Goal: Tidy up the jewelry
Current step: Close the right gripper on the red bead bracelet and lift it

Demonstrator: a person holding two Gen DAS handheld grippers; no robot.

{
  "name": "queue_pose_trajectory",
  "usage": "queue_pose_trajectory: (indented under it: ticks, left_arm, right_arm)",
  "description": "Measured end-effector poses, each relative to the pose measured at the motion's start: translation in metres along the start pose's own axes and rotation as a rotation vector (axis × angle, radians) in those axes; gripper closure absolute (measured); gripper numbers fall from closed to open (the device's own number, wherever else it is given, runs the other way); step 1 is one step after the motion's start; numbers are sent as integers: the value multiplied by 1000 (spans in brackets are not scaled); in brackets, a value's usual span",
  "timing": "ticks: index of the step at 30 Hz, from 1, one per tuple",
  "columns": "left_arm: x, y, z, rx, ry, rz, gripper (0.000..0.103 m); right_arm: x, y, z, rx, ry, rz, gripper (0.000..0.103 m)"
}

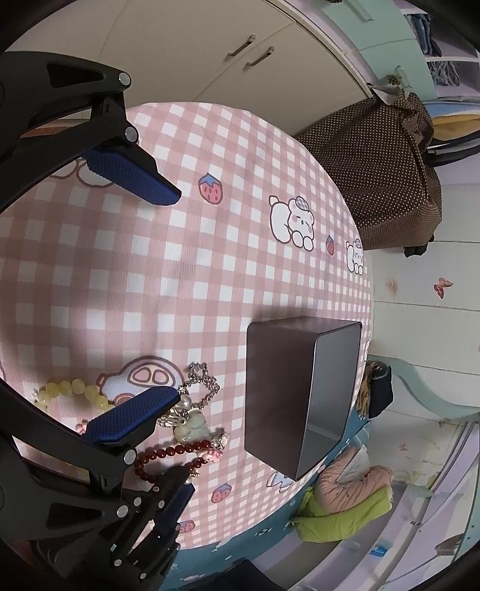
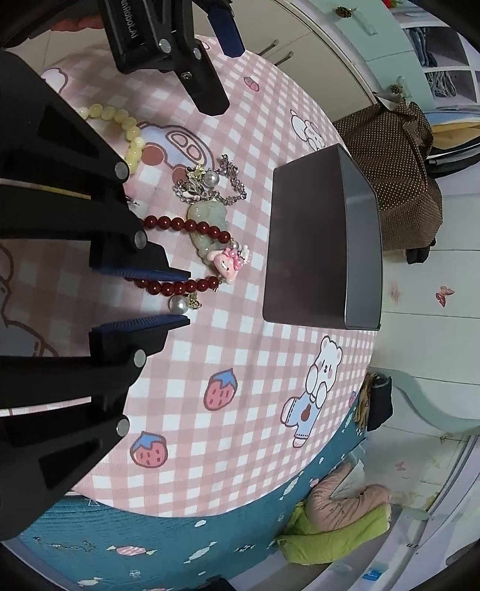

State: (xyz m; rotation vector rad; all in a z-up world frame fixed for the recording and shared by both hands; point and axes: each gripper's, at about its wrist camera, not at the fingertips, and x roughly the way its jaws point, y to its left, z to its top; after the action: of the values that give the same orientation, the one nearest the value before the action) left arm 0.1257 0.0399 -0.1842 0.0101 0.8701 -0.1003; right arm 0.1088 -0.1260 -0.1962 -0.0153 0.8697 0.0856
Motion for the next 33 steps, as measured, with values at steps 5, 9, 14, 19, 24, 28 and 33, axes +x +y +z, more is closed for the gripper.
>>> queue_pose_trajectory:
  ticks: [5, 9, 14, 19, 24, 28, 33]
  left_arm:
    - [-1, 2, 3, -29, 6, -4, 5]
    - [-1, 2, 4, -42, 12, -8, 5]
    - [-1, 2, 5, -48, 13, -4, 5]
    - [-1, 0, 8, -46, 11, -7, 5]
    - [5, -2, 13, -56, 19, -22, 5]
    - [15, -6, 20, -51, 34, -43, 5]
    - [30, -11, 24, -47, 69, -74, 7]
  right_arm:
    - [-3, -4, -1, 15, -1, 43, 96]
    - [-4, -5, -1, 15, -4, 58, 96]
    - [-11, -8, 0, 15, -26, 70, 96]
    - [-19, -16, 4, 28, -47, 78, 96]
    - [-30, -25, 13, 39, -84, 82, 96]
    - [-41, -32, 27, 43, -137, 77, 96]
    - [-49, -39, 41, 36, -187, 58, 96]
